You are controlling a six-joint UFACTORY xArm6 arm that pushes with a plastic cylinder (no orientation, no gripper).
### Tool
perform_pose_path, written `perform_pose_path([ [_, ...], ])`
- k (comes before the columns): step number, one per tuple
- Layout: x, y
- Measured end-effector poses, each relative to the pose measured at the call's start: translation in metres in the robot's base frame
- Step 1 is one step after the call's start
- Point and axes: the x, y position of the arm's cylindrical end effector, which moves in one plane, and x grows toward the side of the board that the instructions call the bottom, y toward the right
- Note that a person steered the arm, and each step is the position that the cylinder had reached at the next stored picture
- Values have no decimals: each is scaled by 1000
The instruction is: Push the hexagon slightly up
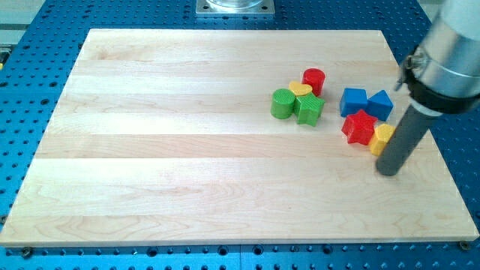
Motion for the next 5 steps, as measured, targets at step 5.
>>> perform_pose_path([
  [5, -30, 21],
])
